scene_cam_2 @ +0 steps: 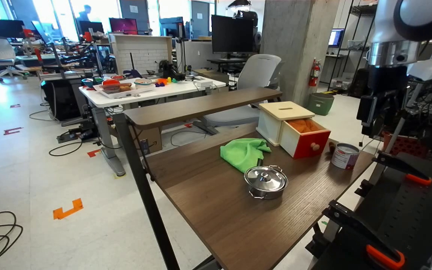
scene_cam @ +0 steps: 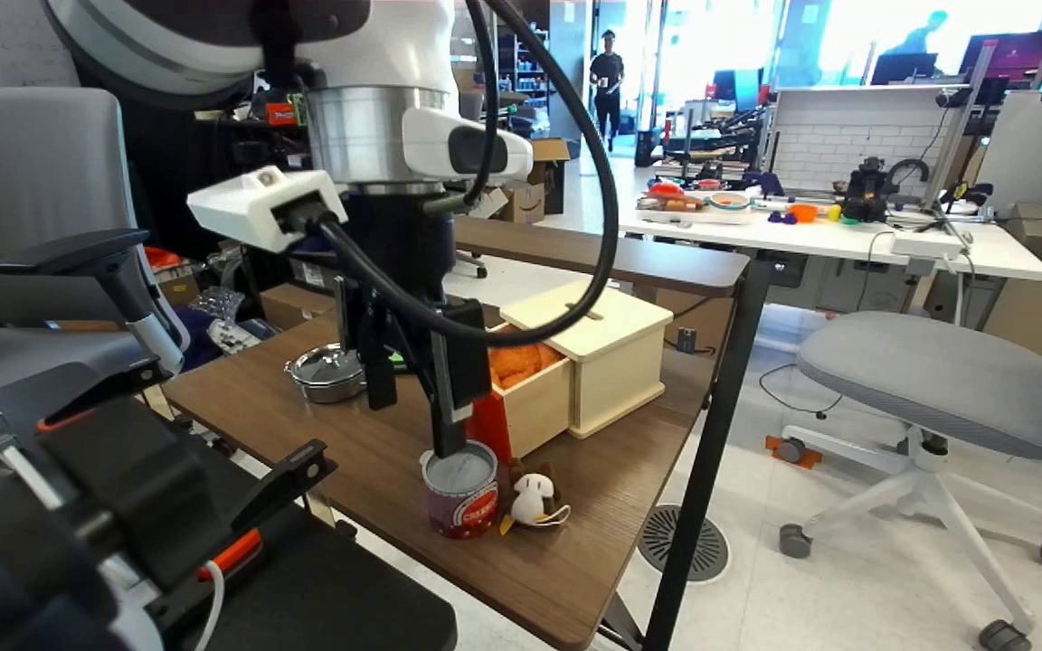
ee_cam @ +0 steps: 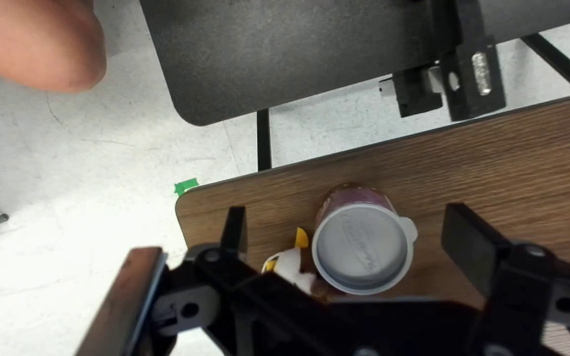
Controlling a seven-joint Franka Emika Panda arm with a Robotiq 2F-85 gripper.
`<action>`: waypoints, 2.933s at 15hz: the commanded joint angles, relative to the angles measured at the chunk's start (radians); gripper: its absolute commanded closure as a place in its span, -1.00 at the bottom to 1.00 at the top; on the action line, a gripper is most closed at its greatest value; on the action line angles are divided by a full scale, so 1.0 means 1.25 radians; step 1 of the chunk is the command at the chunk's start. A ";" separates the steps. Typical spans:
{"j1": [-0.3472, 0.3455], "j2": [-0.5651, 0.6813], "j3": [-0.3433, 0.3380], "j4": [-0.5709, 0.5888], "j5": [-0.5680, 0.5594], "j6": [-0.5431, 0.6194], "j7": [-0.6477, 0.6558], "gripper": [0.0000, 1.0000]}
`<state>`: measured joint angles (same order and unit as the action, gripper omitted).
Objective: Move the can to the left of the green towel
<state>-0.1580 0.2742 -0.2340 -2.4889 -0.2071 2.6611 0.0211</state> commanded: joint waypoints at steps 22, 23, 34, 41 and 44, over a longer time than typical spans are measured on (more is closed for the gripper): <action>0.074 0.254 -0.027 0.151 0.031 0.111 0.158 -1.00; 0.067 0.235 -0.024 0.137 0.035 0.114 0.151 -1.00; -0.008 0.153 0.041 0.089 0.165 0.090 0.060 -1.00; 0.016 0.131 0.045 0.032 0.119 0.134 0.006 -1.00; 0.029 0.139 0.031 0.028 0.078 0.166 -0.031 -1.00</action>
<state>-0.1375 0.4708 -0.1782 -2.4223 -0.0633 2.8217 0.0297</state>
